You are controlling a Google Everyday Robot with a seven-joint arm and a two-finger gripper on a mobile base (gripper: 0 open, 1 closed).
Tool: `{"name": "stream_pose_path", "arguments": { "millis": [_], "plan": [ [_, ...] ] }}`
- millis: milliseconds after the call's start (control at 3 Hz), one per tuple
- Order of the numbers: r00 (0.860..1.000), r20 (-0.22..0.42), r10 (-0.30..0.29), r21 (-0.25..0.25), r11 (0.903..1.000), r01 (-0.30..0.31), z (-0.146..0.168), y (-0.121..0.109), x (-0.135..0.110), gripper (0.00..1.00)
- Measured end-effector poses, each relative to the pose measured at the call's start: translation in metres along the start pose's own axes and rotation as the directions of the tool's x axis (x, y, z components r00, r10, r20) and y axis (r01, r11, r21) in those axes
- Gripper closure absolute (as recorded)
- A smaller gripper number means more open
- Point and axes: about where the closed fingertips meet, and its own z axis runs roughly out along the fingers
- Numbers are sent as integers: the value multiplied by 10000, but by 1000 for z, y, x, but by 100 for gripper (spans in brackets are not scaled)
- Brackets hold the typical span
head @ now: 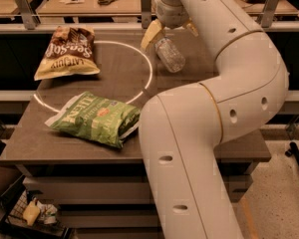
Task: Place water bottle upright
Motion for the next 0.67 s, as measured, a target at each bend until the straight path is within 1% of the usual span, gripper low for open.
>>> {"name": "stream_pose_path", "arguments": {
  "millis": [333,667],
  "plan": [
    [9998,-50,-199,177,9996,200,0,4,-5,0],
    [9993,-190,-315,147,9994,318,6,6,-5,0]
  ]
}}
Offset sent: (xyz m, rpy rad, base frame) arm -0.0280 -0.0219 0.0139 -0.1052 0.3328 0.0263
